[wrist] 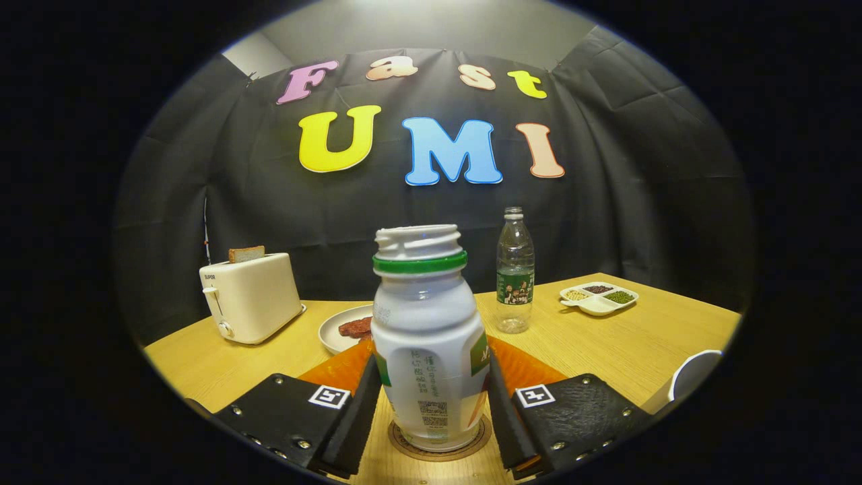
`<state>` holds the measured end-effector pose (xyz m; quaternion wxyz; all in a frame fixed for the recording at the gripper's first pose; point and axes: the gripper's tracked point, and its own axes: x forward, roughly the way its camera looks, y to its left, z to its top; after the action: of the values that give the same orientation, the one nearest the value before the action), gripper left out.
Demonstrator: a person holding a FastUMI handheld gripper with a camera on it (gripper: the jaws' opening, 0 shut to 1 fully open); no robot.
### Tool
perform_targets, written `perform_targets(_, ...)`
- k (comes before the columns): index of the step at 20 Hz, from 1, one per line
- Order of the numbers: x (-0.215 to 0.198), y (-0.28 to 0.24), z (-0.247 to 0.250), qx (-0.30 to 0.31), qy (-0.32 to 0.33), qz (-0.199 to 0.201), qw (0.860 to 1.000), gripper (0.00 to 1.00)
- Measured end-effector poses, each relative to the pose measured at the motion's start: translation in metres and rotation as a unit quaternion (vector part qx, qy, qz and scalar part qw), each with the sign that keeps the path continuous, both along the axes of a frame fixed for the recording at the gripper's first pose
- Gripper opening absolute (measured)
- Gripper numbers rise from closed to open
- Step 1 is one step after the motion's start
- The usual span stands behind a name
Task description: Take the bottle from table, then pour the juice into the cup, finally place the bottle on the coaster
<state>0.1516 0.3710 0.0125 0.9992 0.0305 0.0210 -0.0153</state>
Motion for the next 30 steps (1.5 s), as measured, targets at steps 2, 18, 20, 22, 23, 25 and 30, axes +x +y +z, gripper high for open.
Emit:
perform_targets(2, 0.0, -0.003, -0.013, 0.003, 0.021, -0.007, 1.0, 0.78)
perform_targets(18, -0.009, 0.001, -0.02, -0.03, 0.029, 0.001, 0.999, 0.93)
perform_targets(20, -0.01, -0.001, -0.015, -0.024, 0.023, 0.0, 0.999, 0.93)
perform_targets(22, -0.012, -0.004, -0.004, -0.016, 0.011, -0.004, 1.0, 0.93)
perform_targets(23, -0.014, -0.005, 0.002, -0.013, 0.004, -0.005, 1.0, 0.93)
perform_targets(25, -0.017, -0.005, 0.018, -0.003, -0.013, -0.003, 1.0, 0.93)
perform_targets(30, -0.03, 0.002, 0.071, 0.016, -0.063, 0.013, 0.998, 0.93)
